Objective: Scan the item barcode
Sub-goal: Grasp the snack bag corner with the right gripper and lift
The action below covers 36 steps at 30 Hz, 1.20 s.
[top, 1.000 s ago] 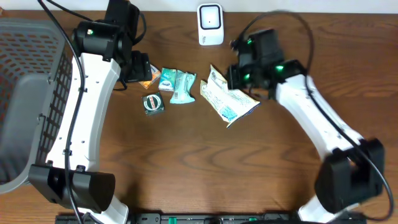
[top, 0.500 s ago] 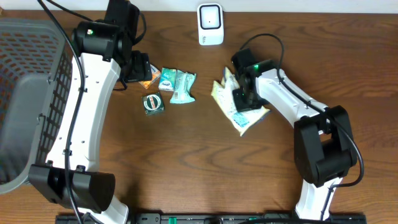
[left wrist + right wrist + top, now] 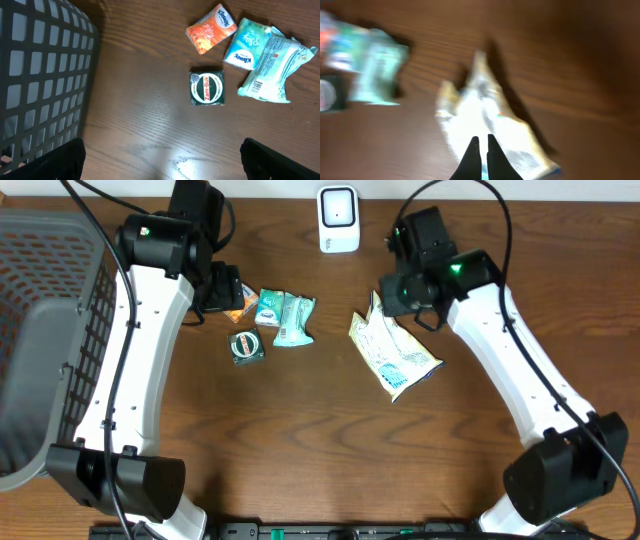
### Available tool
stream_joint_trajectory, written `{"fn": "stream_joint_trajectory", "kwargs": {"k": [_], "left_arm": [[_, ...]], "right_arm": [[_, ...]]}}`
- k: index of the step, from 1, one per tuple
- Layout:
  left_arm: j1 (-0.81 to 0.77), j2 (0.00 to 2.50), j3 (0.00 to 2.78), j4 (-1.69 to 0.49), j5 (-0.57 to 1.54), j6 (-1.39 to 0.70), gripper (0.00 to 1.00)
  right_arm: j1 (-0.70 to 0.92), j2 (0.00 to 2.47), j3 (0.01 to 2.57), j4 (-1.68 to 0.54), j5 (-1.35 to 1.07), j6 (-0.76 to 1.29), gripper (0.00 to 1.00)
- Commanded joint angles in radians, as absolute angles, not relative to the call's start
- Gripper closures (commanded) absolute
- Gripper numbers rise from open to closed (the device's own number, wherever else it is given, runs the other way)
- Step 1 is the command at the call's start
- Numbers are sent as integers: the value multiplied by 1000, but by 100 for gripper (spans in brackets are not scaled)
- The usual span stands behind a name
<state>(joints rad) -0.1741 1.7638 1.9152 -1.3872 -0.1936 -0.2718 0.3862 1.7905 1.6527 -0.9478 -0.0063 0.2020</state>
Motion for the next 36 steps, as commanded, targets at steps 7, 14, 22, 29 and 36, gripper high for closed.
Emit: {"fn": "stream_joint_trajectory", "kwargs": {"k": [7,14,22,29,36], "left_arm": [[-174,1771,1915,-1390,-211,-263,2],[-174,1771,1915,-1390,-211,-263,2],[-174,1771,1915,-1390,-211,-263,2],[-174,1771,1915,-1390,-211,-263,2],[-174,1771,1915,-1390,-211,-263,2]], "right_arm": [[413,1915,1559,-876,-57,234,99],[412,2058,1478,-766,-10,295,99],[409,2049,1571,-829,-6,290,99],[408,1925,1732,-1015,-8,261,99],[437,1900,1707,-971,-14,263,99]]}}
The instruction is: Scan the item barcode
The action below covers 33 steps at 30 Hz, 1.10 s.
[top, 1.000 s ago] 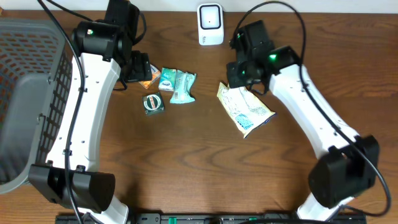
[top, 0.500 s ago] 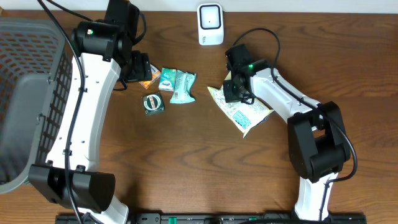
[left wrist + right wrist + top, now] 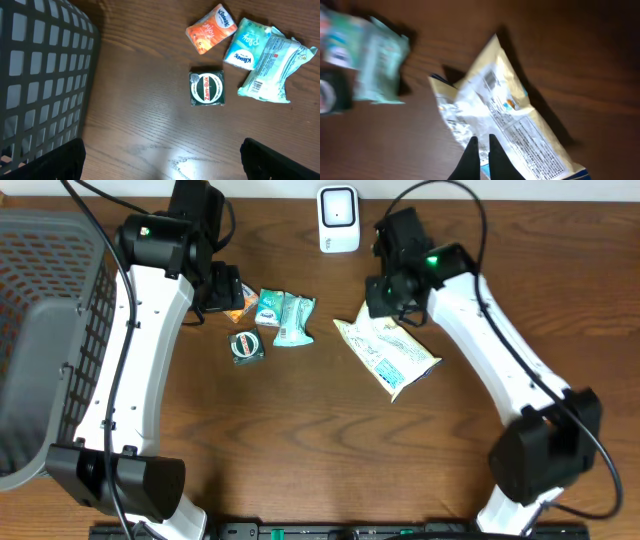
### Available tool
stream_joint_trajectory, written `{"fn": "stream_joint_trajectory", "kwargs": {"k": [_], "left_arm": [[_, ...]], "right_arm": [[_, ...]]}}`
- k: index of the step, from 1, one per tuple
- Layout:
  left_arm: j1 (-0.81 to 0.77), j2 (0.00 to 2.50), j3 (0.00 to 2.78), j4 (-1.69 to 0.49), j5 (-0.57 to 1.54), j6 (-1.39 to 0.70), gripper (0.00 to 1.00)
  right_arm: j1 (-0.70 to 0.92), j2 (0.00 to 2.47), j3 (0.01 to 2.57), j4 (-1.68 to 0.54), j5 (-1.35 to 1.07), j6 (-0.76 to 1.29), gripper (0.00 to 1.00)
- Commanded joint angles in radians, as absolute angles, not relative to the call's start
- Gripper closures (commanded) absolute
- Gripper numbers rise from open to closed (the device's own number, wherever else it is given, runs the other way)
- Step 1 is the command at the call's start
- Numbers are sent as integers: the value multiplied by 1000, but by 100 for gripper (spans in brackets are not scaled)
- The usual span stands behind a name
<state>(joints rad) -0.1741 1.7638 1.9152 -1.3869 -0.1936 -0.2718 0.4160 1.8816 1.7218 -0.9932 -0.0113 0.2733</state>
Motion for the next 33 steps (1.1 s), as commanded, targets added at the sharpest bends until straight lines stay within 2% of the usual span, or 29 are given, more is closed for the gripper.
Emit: {"fn": "stream_joint_trajectory", "kwargs": {"k": [1,11,17,21,24,26,33], "left_arm": [[-174,1771,1915,-1390,-211,-263,2],[-174,1771,1915,-1390,-211,-263,2],[-174,1771,1915,-1390,-211,-263,2],[-174,1771,1915,-1390,-211,-263,2],[-174,1771,1915,-1390,-211,-263,2],[-174,1771,1915,-1390,-211,-263,2],[-174,1771,1915,-1390,-211,-263,2]], "right_arm": [[441,1903,1695,-951,-14,266,99],[462,2014,1475,-600,-10,284,95],[462,2087,1454,-508,-9,283,99],[457,2049,1517,-573,12,260,99],[450,1989,1612,-711,80,260,98],[446,1948,1655,-786,84,248,94],[453,1895,1660,-955,75,250,91]]}}
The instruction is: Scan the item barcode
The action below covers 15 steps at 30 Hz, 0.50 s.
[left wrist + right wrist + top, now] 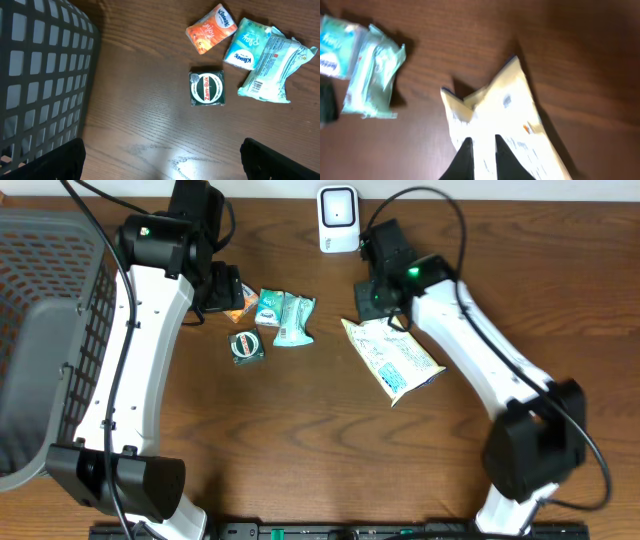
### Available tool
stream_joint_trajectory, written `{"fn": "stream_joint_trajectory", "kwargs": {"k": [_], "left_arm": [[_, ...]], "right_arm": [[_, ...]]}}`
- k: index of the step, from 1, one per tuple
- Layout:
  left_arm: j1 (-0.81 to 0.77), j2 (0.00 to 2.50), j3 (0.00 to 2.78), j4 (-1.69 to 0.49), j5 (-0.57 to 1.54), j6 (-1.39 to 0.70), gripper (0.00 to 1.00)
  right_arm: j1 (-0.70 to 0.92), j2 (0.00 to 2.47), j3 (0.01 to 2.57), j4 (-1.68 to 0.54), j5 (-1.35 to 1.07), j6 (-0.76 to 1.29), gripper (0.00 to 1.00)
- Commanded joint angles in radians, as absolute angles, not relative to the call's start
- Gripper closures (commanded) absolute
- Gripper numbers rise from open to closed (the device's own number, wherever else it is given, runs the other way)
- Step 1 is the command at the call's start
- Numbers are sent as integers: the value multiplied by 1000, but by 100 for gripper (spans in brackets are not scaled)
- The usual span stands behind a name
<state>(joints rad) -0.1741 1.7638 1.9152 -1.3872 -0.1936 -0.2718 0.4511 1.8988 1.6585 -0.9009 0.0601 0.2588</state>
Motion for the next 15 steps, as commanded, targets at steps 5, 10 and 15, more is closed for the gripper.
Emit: {"fn": "stream_joint_trajectory", "kwargs": {"k": [5,10,15], "left_arm": [[-174,1771,1915,-1390,-211,-263,2],[-174,1771,1915,-1390,-211,-263,2],[-174,1771,1915,-1390,-211,-263,2]], "right_arm": [[453,1908,1560,-915,71,276,96],[453,1914,1393,-674,68,278,98],[453,1917,1207,-343,68,291,91]]}}
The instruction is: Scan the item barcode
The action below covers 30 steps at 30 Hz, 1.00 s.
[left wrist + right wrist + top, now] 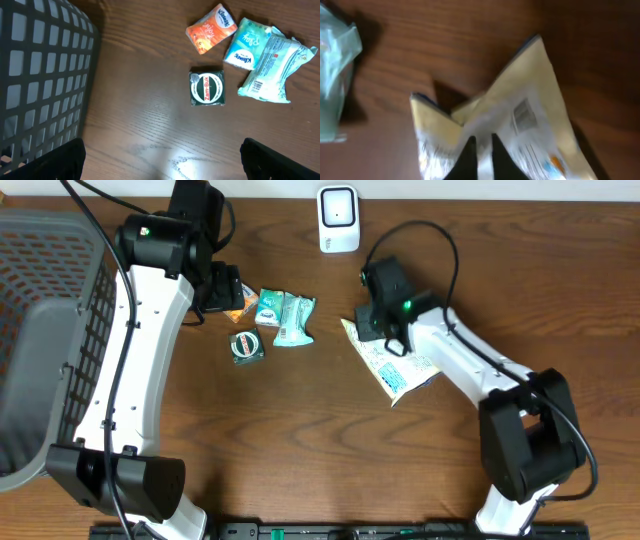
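Observation:
A cream snack packet (398, 362) lies on the table right of centre, its printed back up (520, 120) and a small barcode (523, 114) showing. My right gripper (481, 140) is low over the packet's upper end (380, 318), fingers a narrow gap apart with packet surface showing between them. The white barcode scanner (338, 220) stands at the table's far edge. My left gripper (162, 160) hangs wide open and holds nothing, above bare wood near a dark Zam-Buk tin (206, 88).
An orange tissue pack (211, 29), a teal tissue pack (246, 42) and a pale green wipes pack (272, 65) lie in a cluster left of the packet. A dark mesh basket (45, 330) fills the table's left side.
My right gripper has dropped lower and closer over the packet's upper end, and its fingers stand a little closer together. The packet and the left arm have not moved.
At first my right gripper was nearly shut over the packet, whose upper end pointed towards the scanner. Later the packet lay turned with that end further left. Then the fingers had parted above it, and now they sit low on its upper end. The left arm stayed still throughout.

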### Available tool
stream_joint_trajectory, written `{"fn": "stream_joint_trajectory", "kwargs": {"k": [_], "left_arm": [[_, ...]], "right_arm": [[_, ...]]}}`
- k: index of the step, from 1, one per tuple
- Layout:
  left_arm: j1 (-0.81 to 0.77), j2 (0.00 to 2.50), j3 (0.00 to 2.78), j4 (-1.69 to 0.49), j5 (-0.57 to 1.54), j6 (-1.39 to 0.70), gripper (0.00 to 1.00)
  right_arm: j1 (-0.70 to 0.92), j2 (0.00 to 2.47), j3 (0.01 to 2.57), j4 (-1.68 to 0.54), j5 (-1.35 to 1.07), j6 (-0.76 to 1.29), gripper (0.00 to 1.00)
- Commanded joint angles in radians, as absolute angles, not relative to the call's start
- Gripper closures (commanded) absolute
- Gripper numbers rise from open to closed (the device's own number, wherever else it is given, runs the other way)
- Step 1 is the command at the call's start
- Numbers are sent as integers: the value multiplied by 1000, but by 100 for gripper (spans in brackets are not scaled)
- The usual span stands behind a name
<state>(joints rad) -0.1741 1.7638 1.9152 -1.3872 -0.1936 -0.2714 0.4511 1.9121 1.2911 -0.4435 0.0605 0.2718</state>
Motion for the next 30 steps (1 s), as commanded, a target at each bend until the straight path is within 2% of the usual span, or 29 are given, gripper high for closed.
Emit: {"fn": "stream_joint_trajectory", "kwargs": {"k": [1,5,9,19,23,25,30], "left_arm": [[-174,1771,1915,-1390,-211,-263,2],[-174,1771,1915,-1390,-211,-263,2],[-174,1771,1915,-1390,-211,-263,2],[-174,1771,1915,-1390,-211,-263,2],[-174,1771,1915,-1390,-211,-263,2],[-174,1771,1915,-1390,-211,-262,2],[-174,1771,1915,-1390,-211,-263,2]], "right_arm": [[453,1917,1178,-299,68,298,90],[453,1918,1103,-192,68,344,87],[451,1910,1137,-211,69,331,86],[434,1865,1462,-625,47,299,90],[442,1871,1456,-664,-35,299,89],[447,1883,1429,-671,-33,299,92],[450,1925,1317,-562,-32,334,91]]}}
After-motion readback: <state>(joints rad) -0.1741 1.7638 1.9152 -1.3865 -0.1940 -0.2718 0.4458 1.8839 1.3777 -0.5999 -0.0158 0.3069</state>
